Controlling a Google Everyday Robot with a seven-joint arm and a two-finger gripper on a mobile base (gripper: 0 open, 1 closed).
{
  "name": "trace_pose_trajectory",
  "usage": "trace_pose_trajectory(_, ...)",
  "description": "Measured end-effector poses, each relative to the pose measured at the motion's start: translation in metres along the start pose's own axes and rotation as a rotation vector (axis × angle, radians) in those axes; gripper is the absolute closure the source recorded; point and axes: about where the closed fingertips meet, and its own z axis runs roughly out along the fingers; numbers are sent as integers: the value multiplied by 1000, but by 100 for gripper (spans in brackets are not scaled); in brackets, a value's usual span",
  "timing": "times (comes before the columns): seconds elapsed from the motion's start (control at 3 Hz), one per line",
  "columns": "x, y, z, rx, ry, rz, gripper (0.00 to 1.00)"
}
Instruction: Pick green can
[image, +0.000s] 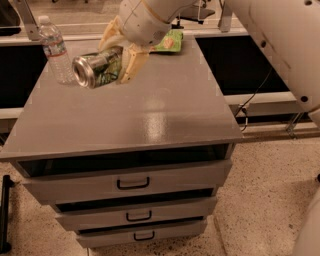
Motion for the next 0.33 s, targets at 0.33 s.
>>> trace_pose_trajectory(0.33, -8, -5, -6, 22, -34, 5, 100)
